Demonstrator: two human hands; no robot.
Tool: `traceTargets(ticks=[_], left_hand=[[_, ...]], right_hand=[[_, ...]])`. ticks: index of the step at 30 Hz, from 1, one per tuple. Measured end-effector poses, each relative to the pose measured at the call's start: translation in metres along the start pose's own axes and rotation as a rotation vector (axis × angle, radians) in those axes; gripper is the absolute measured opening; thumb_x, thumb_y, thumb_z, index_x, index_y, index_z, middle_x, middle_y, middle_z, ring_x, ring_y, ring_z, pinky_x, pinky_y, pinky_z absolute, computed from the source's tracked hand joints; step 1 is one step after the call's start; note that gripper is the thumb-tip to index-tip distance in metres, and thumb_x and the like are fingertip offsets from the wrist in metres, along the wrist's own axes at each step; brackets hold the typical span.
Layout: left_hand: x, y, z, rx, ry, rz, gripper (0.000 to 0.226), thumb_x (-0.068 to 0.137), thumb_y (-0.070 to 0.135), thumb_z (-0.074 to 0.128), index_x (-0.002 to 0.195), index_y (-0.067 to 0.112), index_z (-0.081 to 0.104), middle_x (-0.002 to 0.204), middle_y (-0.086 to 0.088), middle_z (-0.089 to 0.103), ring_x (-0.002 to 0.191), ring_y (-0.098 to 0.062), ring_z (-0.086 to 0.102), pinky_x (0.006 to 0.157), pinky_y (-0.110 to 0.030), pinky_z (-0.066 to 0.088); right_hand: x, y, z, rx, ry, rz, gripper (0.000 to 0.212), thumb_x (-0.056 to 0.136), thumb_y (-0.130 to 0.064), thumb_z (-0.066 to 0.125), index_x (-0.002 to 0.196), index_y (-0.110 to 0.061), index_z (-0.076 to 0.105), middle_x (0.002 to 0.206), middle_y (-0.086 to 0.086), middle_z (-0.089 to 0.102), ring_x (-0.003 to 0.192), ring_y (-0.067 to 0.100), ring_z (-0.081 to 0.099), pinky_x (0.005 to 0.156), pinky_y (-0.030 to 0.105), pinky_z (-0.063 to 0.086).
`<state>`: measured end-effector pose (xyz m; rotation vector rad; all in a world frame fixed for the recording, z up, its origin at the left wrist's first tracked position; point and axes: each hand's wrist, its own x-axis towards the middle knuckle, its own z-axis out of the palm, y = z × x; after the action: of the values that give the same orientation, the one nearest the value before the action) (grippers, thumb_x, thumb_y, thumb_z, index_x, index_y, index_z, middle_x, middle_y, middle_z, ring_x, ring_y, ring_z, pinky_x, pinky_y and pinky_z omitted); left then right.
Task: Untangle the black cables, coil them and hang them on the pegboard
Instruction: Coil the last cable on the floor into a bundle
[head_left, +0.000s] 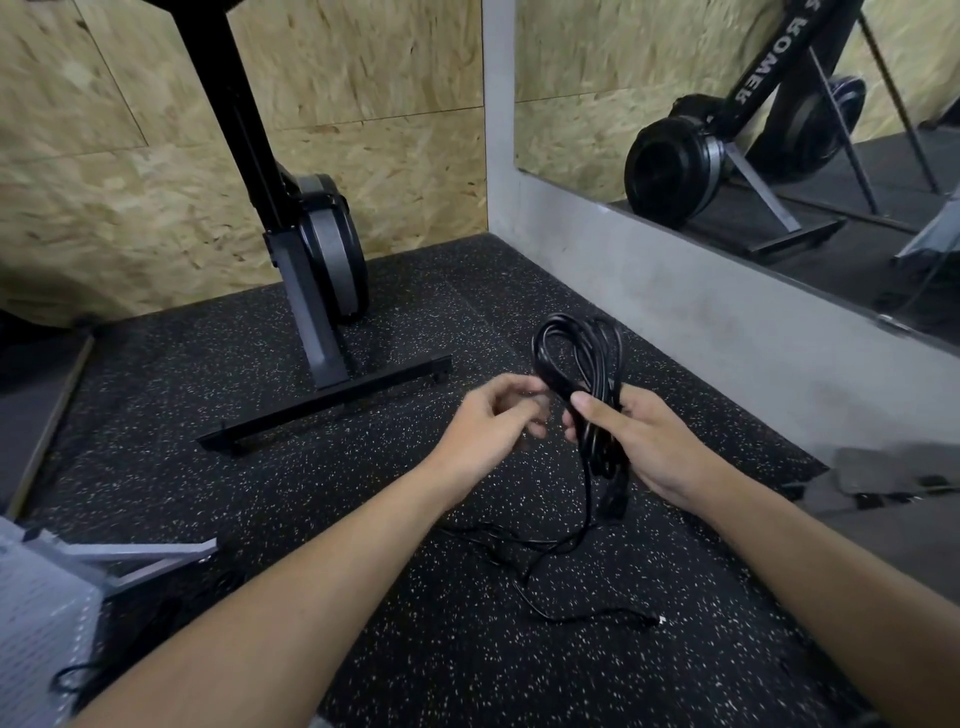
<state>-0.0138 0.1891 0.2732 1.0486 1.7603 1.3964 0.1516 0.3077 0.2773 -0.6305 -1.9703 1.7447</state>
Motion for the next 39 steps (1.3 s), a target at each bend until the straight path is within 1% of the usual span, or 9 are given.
traceTargets(ticks=[2,6,12,16,19,24,31,33,39], left_hand=[[-0.004,-0.004,0.003,0.097,-0.218,-0.043,0.024,0.105,0.017,0.05,0.116,0.03,0.067,0.11,0.008,0.076,0.106,-0.007,0.07,0.104,-0.041,0.053],[-0.007,-0.025,0.017,0.339,-0.499,-0.035,0.029,0.098,0.011,0.063,0.118,0.03,0.068,0.118,0.008,0.075,0.115,-0.009,0.068,0.112,-0.043,0.048],[-0.004,-0.041,0.008,0.51,-0.477,-0.016,0.015,0.1,0.016,0.065,0.099,0.031,0.062,0.106,0.006,0.077,0.104,-0.012,0.071,0.101,-0.045,0.054],[-0.001,-0.04,-0.001,0.615,-0.489,-0.025,0.016,0.102,0.013,0.06,0.103,0.029,0.059,0.09,0.008,0.075,0.079,-0.005,0.067,0.075,-0.028,0.05],[0.001,-0.032,-0.008,0.677,-0.371,0.014,0.015,0.102,0.015,0.063,0.114,0.024,0.067,0.096,0.01,0.069,0.089,-0.008,0.066,0.081,-0.023,0.05],[0.002,-0.012,-0.012,0.741,-0.175,0.291,0.017,0.102,0.023,0.065,0.117,0.02,0.074,0.107,0.008,0.069,0.1,-0.005,0.062,0.091,-0.018,0.046],[0.002,0.002,-0.013,0.635,0.09,0.628,0.011,0.091,0.017,0.08,0.101,0.013,0.078,0.098,0.006,0.068,0.091,-0.005,0.064,0.086,-0.021,0.052],[0.003,0.003,-0.015,0.583,0.135,0.598,0.013,0.085,0.018,0.085,0.094,0.014,0.077,0.094,0.007,0.065,0.088,-0.005,0.063,0.082,-0.017,0.05],[0.003,-0.006,-0.02,0.539,0.163,0.419,0.021,0.081,0.031,0.089,0.092,0.022,0.074,0.091,0.012,0.065,0.088,-0.002,0.062,0.079,-0.017,0.048]], right_hand=[[-0.001,-0.006,0.002,0.136,0.003,-0.002,0.033,0.099,-0.029,0.062,0.106,0.002,0.069,0.092,0.011,0.073,0.089,0.024,0.069,0.085,0.036,0.059],[-0.002,-0.018,0.004,0.332,0.023,-0.021,0.03,0.102,-0.02,0.058,0.112,0.008,0.064,0.096,0.012,0.07,0.096,0.027,0.069,0.095,0.041,0.06],[0.0,-0.019,-0.005,0.37,0.123,0.022,0.031,0.103,-0.022,0.059,0.115,0.006,0.064,0.092,0.009,0.068,0.083,0.021,0.068,0.096,0.055,0.058],[0.004,-0.008,-0.016,0.073,0.24,0.012,0.029,0.103,-0.031,0.062,0.096,-0.004,0.065,0.083,0.007,0.068,0.073,0.023,0.072,0.091,0.063,0.058],[0.005,-0.001,-0.028,-0.333,0.31,0.013,0.033,0.103,-0.044,0.058,0.09,-0.014,0.062,0.076,0.004,0.067,0.075,0.029,0.074,0.08,0.053,0.06],[0.008,0.007,-0.033,-0.775,0.183,0.068,0.025,0.105,-0.047,0.051,0.105,-0.021,0.055,0.08,-0.001,0.065,0.072,0.013,0.062,0.061,0.026,0.044],[0.002,0.009,-0.009,-0.844,-0.168,0.132,0.044,0.103,-0.063,0.042,0.111,-0.022,0.055,0.088,-0.001,0.068,0.07,0.01,0.063,0.061,0.026,0.051],[-0.001,0.01,-0.003,-0.815,-0.238,0.119,0.045,0.098,-0.069,0.047,0.111,-0.027,0.056,0.088,-0.005,0.069,0.073,0.007,0.064,0.066,0.025,0.048],[0.0,0.018,-0.001,-0.776,-0.247,0.065,0.021,0.103,-0.045,0.057,0.11,-0.026,0.061,0.086,-0.008,0.068,0.065,-0.004,0.06,0.06,0.015,0.04]])
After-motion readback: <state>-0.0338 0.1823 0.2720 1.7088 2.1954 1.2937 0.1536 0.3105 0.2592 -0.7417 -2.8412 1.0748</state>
